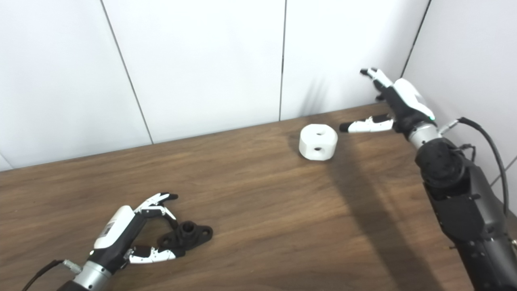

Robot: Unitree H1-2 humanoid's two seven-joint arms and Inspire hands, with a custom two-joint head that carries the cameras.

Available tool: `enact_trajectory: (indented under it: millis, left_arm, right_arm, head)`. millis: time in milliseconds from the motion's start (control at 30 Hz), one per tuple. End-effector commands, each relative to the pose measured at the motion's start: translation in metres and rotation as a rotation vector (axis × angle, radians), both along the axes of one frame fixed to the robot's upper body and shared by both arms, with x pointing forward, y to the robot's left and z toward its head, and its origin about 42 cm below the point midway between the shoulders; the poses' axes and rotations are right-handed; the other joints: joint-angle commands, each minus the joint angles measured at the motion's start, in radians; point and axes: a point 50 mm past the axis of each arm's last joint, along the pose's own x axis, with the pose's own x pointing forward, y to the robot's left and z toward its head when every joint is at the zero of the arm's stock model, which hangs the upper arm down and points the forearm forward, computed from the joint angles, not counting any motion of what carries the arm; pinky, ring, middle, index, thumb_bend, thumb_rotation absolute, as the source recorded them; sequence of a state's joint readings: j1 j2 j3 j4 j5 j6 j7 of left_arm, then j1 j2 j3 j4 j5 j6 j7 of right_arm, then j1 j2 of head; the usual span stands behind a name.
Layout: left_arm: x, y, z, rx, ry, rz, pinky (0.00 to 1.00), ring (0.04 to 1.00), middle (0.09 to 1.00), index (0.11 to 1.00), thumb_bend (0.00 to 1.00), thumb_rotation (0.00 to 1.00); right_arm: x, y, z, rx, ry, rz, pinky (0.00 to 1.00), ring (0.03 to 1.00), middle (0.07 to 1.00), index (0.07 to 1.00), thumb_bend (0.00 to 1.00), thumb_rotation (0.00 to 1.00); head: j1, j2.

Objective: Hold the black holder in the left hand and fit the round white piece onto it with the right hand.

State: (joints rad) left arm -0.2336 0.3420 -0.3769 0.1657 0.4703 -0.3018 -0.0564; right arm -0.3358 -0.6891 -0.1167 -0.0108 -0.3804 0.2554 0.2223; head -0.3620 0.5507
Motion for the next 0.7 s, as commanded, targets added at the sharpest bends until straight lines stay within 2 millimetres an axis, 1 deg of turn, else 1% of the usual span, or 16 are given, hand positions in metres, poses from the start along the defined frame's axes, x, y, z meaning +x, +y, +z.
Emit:
enact_trajectory:
  millis: [0, 200, 233, 267, 367, 433, 533, 667]
  left_arm:
    - [-0.022, 0.009, -0.039, 0.091, 0.171, -0.016, 0.78, 0.924, 0.874, 0.483, 0.52, 0.04]
    - [-0.023, 0.009, -0.039, 0.086, 0.167, -0.017, 0.78, 0.921, 0.872, 0.483, 0.52, 0.05]
    - [-0.023, 0.009, -0.040, 0.085, 0.165, -0.018, 0.78, 0.921, 0.873, 0.483, 0.52, 0.05]
    - [-0.023, 0.009, -0.040, 0.083, 0.163, -0.020, 0.78, 0.919, 0.871, 0.483, 0.52, 0.05]
    - [-0.024, 0.009, -0.041, 0.084, 0.162, -0.023, 0.77, 0.918, 0.872, 0.483, 0.52, 0.05]
    - [-0.025, 0.008, -0.042, 0.084, 0.161, -0.025, 0.77, 0.918, 0.873, 0.483, 0.52, 0.05]
    - [-0.026, 0.009, -0.041, 0.080, 0.162, -0.026, 0.78, 0.918, 0.872, 0.483, 0.52, 0.05]
    - [-0.027, 0.010, -0.040, 0.077, 0.159, -0.021, 0.78, 0.916, 0.867, 0.483, 0.52, 0.05]
  right_arm:
    - [0.011, -0.003, 0.025, -0.044, -0.018, 0.002, 0.77, 0.957, 1.000, 0.959, 1.00, 0.43]
    - [0.030, -0.004, 0.003, -0.011, 0.083, 0.019, 0.76, 0.950, 1.000, 0.957, 1.00, 0.44]
    - [0.033, -0.004, -0.002, 0.000, 0.102, 0.021, 0.78, 0.956, 1.000, 0.960, 1.00, 0.43]
    - [0.036, -0.004, -0.006, 0.003, 0.127, 0.016, 0.83, 0.968, 1.000, 0.963, 1.00, 0.42]
    - [0.044, -0.005, -0.019, 0.004, 0.192, 0.002, 0.80, 0.956, 1.000, 0.965, 1.00, 0.40]
    - [0.048, -0.006, -0.027, -0.007, 0.226, -0.001, 0.82, 0.967, 1.000, 0.966, 1.00, 0.38]
    - [0.053, -0.005, -0.038, -0.020, 0.274, -0.006, 0.85, 0.977, 1.000, 0.975, 1.00, 0.38]
    - [0.055, -0.001, -0.045, -0.015, 0.304, -0.005, 0.82, 0.967, 1.000, 0.997, 1.00, 0.40]
  head:
    - [-0.001, 0.001]
    - [-0.002, 0.004]
    - [0.001, 0.003]
    - [0.004, 0.004]
    - [0.007, 0.000]
    - [0.007, -0.004]
    - [0.007, -0.004]
    - [0.006, -0.001]
